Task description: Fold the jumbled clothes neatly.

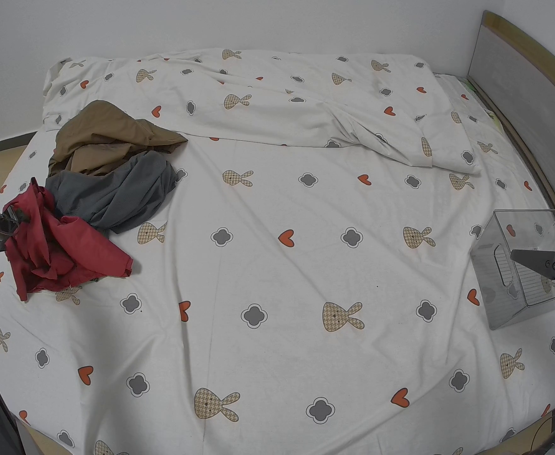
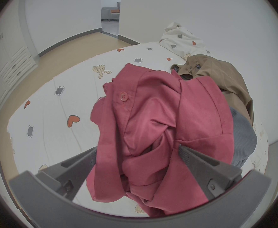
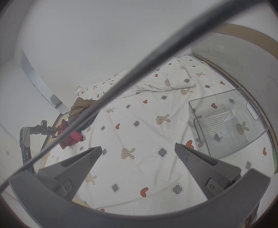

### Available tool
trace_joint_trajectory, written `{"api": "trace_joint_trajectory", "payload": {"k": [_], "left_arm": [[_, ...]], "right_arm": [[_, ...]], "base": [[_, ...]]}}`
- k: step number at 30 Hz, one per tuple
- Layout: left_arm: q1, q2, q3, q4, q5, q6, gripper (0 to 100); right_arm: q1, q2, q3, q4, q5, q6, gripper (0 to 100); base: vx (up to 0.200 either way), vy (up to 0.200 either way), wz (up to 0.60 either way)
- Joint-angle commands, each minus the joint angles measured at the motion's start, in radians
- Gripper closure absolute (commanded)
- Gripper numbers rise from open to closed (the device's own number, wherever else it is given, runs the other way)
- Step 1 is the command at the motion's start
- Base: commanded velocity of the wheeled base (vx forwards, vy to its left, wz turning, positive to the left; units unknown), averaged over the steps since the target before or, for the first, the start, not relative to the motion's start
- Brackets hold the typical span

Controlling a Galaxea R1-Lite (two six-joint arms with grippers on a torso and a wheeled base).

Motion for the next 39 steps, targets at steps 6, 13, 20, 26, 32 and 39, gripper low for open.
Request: {"api": "trace_joint_trajectory", "payload": {"k": [6, 13, 20, 26, 32, 39], "left_arm": [[0.003, 0.004, -0.004, -0.006, -0.003, 0.006, 0], [-0.012, 0.021, -0.004, -0.008, -0.003, 0.038, 100], [-0.029, -0.022, -0.004, 0.006, -0.006, 0.044, 100], [-0.062, -0.286, 0.122, 0.008, -0.146, 0.027, 100], [-0.187, -0.612, 0.185, 0.127, -0.188, -0.008, 100], [-0.497, -0.862, 0.097, 0.233, -0.182, -0.080, 100]], "right_arm": [[0.000, -0.001, 0.002, -0.001, 0.002, 0.000, 0], [0.000, -0.001, 0.001, -0.001, 0.002, 0.000, 0], [-0.008, -0.003, 0.001, -0.001, 0.002, 0.000, 0], [0.002, 0.007, -0.007, -0.001, 0.003, 0.000, 0], [0.048, 0.016, -0.009, -0.001, -0.001, 0.003, 0], [0.101, 0.071, 0.001, -0.001, 0.000, 0.011, 0]], "base": [[0.000, 0.000, 0.00], [0.000, 0.000, 0.00], [0.000, 0.000, 0.00], [0.000, 0.000, 0.00], [0.000, 0.000, 0.00], [0.000, 0.000, 0.00]]}}
